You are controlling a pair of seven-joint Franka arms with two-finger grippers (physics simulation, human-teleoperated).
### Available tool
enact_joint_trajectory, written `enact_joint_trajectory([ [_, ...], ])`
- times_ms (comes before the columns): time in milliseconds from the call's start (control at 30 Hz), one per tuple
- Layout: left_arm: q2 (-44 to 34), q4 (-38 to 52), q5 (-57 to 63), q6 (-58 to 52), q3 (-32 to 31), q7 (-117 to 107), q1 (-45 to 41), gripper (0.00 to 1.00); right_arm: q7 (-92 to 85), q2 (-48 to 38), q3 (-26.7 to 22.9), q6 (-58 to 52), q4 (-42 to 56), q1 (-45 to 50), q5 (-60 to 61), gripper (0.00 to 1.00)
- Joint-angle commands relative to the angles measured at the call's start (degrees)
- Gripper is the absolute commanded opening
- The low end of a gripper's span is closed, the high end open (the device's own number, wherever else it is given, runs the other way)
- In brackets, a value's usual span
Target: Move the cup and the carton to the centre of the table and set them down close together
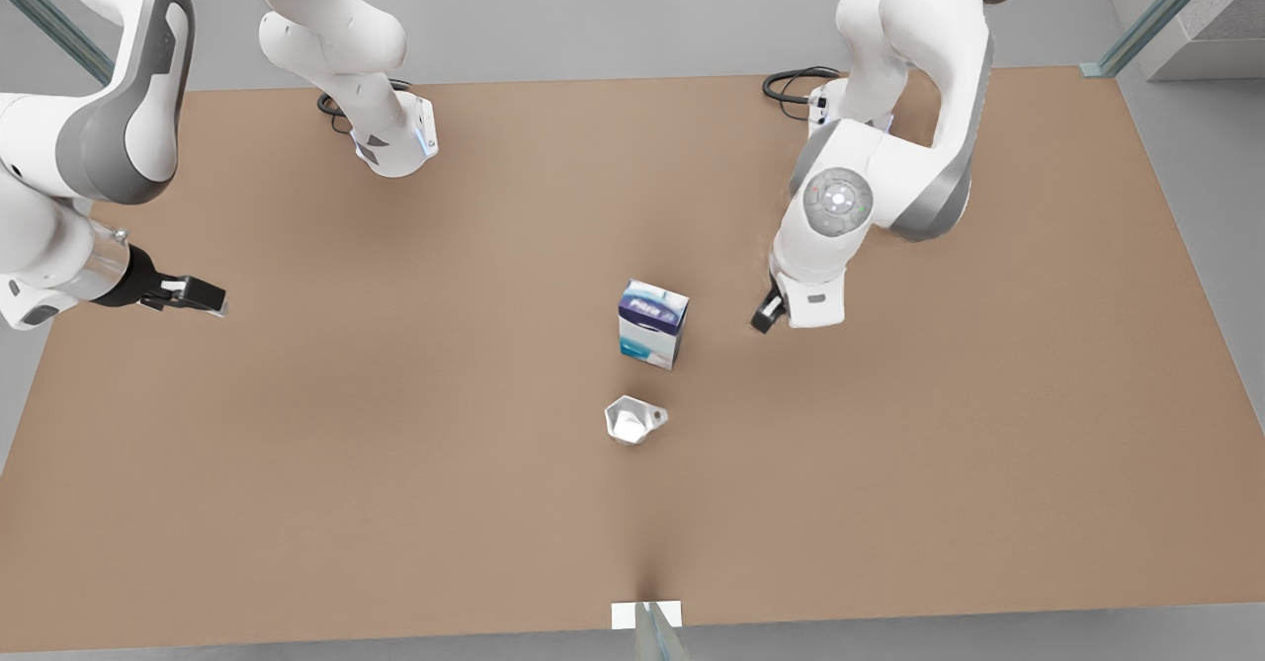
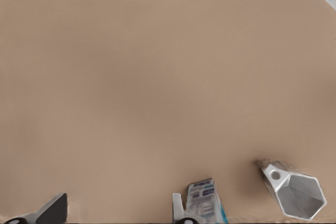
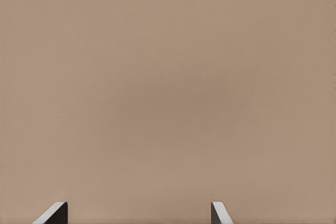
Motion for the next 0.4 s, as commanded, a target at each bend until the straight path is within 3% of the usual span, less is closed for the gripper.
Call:
enact_joint_trajectory([
  [0,-1.32,-0.04,0.46,-1.82,-0.14,27.78,2.59,1.0,0.0,0.0,0.0,0.0,-0.09,0.01,0.0,1.0],
  [33,-1.76,1.11,0.2,-4.02,-0.4,46.89,9.54,1.0,0.0,0.0,0.0,0.0,-0.09,0.01,0.0,1.0],
  [367,0.17,1.19,0.72,-1.12,0.22,46.19,11.83,1.0,0.0,0.0,0.0,-0.09,0.0,0.1,0.0,1.0],
])
